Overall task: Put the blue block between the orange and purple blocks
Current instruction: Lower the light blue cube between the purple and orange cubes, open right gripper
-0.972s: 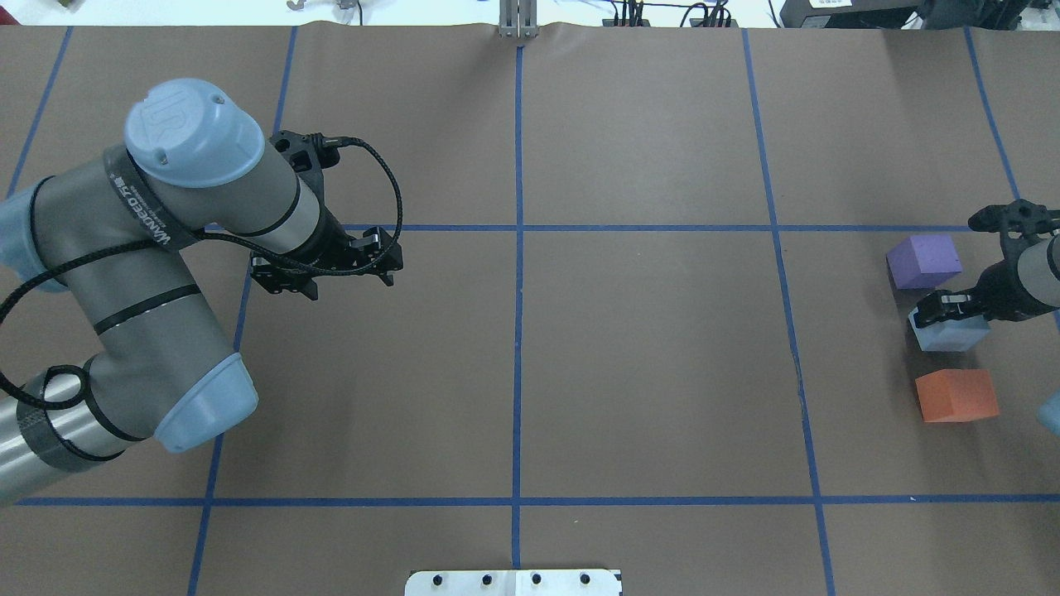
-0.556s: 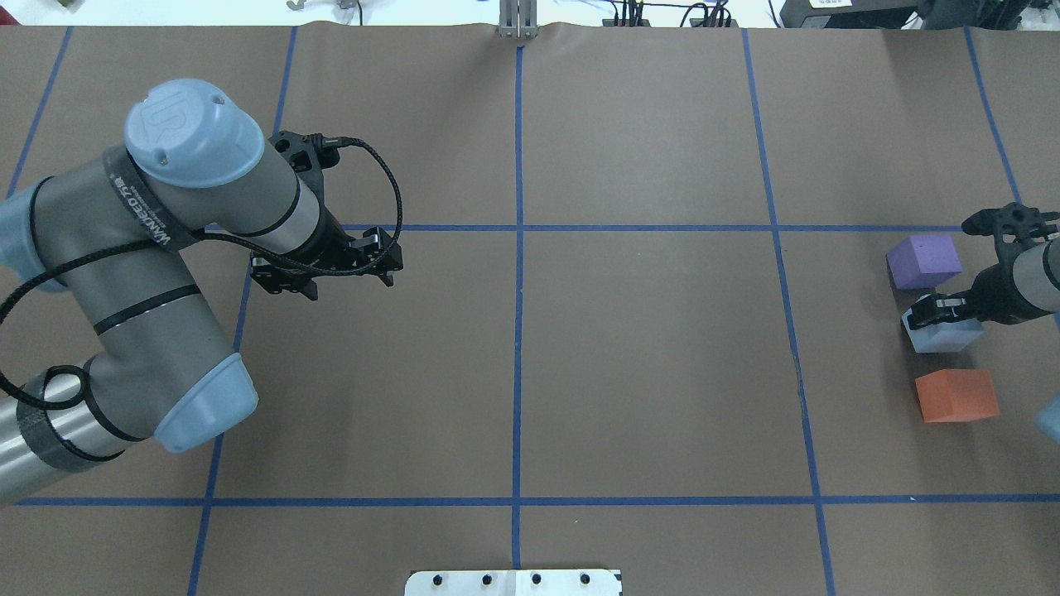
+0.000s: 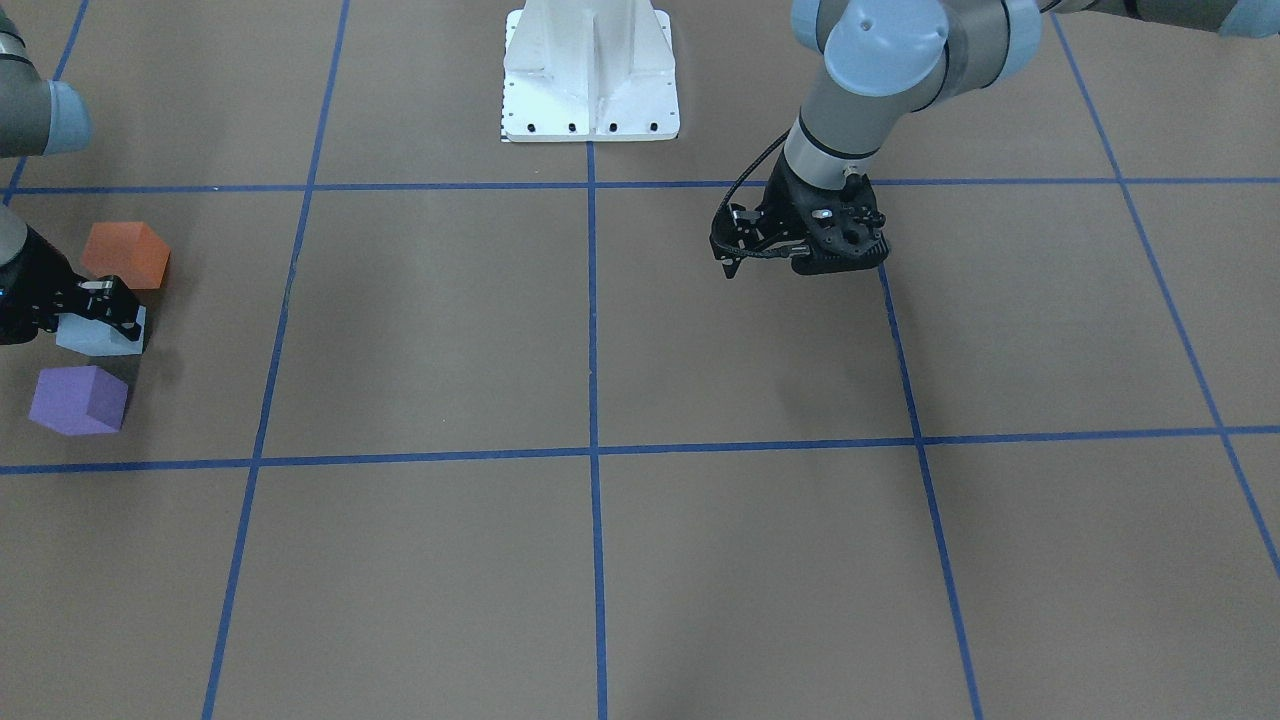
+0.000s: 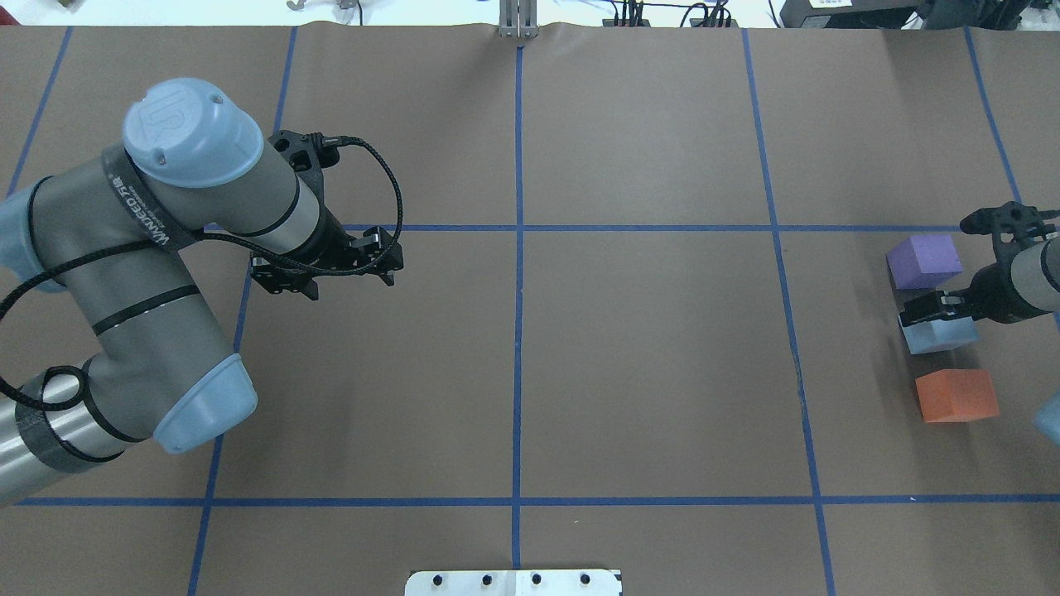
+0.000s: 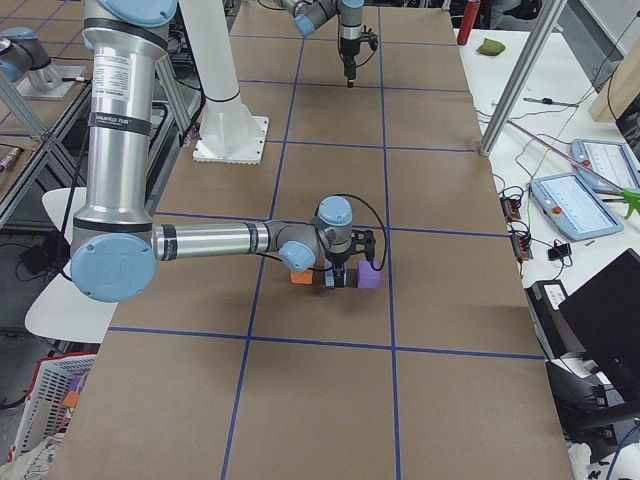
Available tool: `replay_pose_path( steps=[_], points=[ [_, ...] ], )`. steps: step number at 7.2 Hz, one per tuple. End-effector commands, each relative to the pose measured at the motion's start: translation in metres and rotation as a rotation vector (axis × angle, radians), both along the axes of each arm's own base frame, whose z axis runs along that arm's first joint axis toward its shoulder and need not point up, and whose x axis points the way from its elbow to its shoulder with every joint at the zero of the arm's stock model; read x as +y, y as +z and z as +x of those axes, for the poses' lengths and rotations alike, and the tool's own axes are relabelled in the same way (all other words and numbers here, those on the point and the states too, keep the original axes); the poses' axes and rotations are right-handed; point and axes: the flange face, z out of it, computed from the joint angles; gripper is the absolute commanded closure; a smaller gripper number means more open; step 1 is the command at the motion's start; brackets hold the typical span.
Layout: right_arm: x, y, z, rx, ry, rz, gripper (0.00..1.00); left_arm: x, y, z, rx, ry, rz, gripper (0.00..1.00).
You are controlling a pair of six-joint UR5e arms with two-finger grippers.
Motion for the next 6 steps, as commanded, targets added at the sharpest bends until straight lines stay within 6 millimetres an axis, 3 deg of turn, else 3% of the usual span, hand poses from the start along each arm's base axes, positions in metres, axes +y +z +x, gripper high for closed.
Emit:
replay_pose_path(
  steps=[1, 2, 4, 5, 6],
  points=[
    [0.001, -0.011, 0.002, -0.014, 0.001, 0.019, 0.0, 0.0, -0.003, 0.0, 0.005, -0.011, -0.01, 0.0],
    [0.007, -0.026, 0.01, -0.029, 0.007, 0.04, 0.0, 0.0, -0.005, 0.0, 0.008, -0.013, -0.012, 0.0],
    [0.003, -0.049, 0.056, -0.061, 0.078, 0.067, 0.0, -0.002, -0.003, -0.006, 0.007, -0.017, -0.008, 0.0],
    [-0.003, -0.047, 0.079, -0.086, 0.103, 0.037, 0.0, 0.004, 0.007, -0.023, 0.005, -0.02, -0.002, 0.0],
    [-0.007, -0.045, 0.107, -0.109, 0.095, 0.057, 0.0, 0.01, 0.019, -0.065, 0.006, -0.019, 0.048, 0.0]
  ],
)
